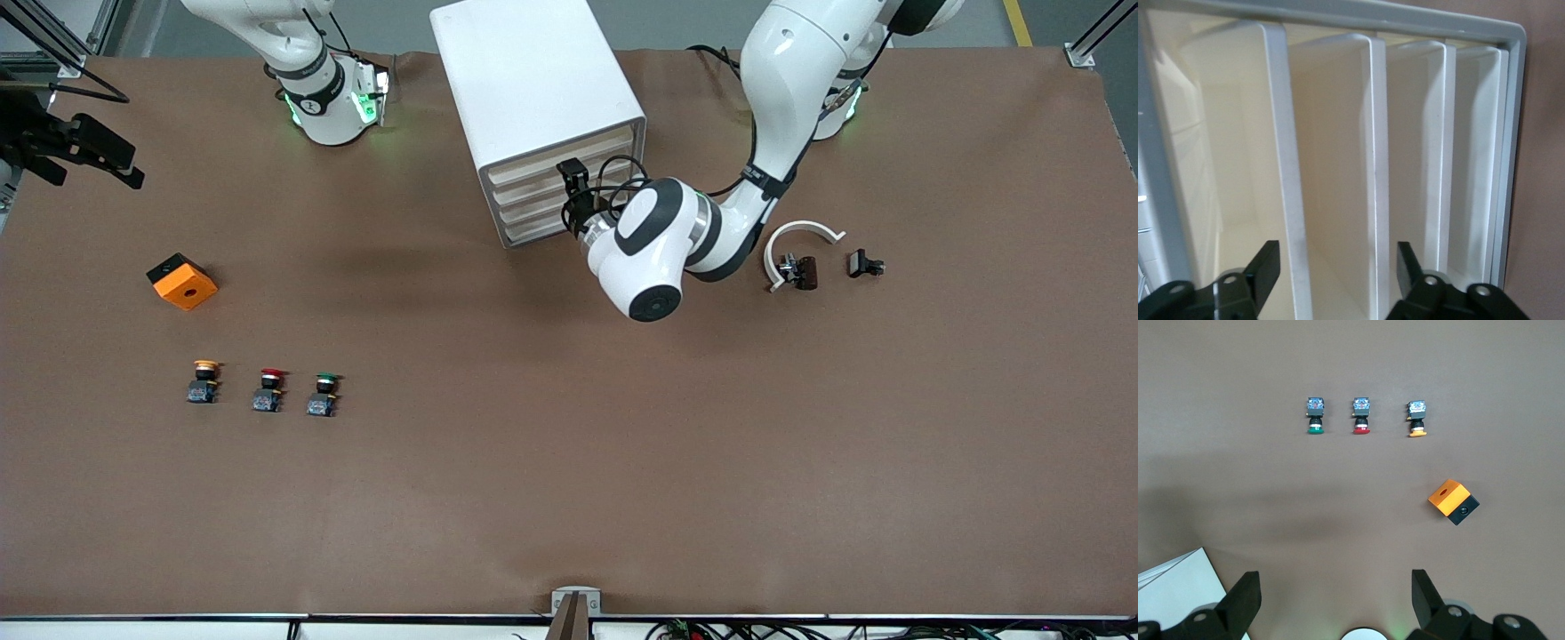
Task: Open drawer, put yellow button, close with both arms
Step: 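Grasp the drawer handle with the left gripper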
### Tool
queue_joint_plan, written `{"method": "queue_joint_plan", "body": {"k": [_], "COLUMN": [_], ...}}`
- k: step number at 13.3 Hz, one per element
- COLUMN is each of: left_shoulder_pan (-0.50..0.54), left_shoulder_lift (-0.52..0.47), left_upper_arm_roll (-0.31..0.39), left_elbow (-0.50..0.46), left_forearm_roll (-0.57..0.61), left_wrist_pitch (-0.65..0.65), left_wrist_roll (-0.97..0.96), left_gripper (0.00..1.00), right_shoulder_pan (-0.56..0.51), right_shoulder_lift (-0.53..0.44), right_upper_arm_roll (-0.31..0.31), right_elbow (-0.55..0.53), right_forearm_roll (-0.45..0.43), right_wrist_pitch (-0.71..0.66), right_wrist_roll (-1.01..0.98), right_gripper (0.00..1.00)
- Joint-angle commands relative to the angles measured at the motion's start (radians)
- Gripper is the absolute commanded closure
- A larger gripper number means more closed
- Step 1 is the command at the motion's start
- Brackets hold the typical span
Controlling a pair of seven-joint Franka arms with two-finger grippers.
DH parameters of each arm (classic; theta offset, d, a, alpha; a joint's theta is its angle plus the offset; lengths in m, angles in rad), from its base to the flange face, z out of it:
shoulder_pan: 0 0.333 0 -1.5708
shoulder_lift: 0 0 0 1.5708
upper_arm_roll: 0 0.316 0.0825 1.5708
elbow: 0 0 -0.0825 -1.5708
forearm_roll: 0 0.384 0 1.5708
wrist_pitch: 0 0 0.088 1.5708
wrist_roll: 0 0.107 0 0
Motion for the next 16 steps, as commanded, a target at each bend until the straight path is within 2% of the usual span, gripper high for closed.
{"method": "queue_joint_plan", "body": {"k": [1,2,6,9,11,12,16], "left_shoulder_pan": [0.004,0.004,-0.011,-0.025,-0.025,-0.026,-0.013], "left_shoulder_lift": [0.018,0.024,0.035,0.035,0.036,0.042,0.053], "left_upper_arm_roll": [-0.003,-0.003,-0.006,-0.008,-0.010,-0.008,-0.008], "left_elbow": [0.014,0.014,0.013,0.013,0.013,0.013,0.014], "left_forearm_roll": [-0.051,-0.079,-0.107,-0.125,-0.125,-0.125,-0.122], "left_wrist_pitch": [-0.022,-0.022,-0.028,-0.033,-0.033,-0.033,-0.033], "left_wrist_roll": [0.006,0.006,0.005,-0.003,-0.004,-0.009,-0.013], "left_gripper": [0.38,0.47,0.48,0.55,0.88,1.00,1.00], "right_shoulder_pan": [-0.008,-0.008,-0.008,-0.008,-0.008,-0.008,-0.008], "right_shoulder_lift": [-0.026,-0.026,-0.026,-0.026,-0.026,-0.026,-0.026], "right_upper_arm_roll": [0.004,0.004,0.004,0.004,0.004,0.004,0.003], "right_elbow": [-0.022,-0.022,-0.022,-0.022,-0.022,-0.022,-0.022], "right_forearm_roll": [0.011,0.011,0.011,0.011,0.011,0.011,0.011], "right_wrist_pitch": [0.009,0.009,0.009,0.009,0.009,0.009,0.006], "right_wrist_roll": [0.012,0.012,0.012,0.012,0.012,0.012,0.011], "right_gripper": [0.00,0.00,0.00,0.00,0.00,0.00,0.00]}}
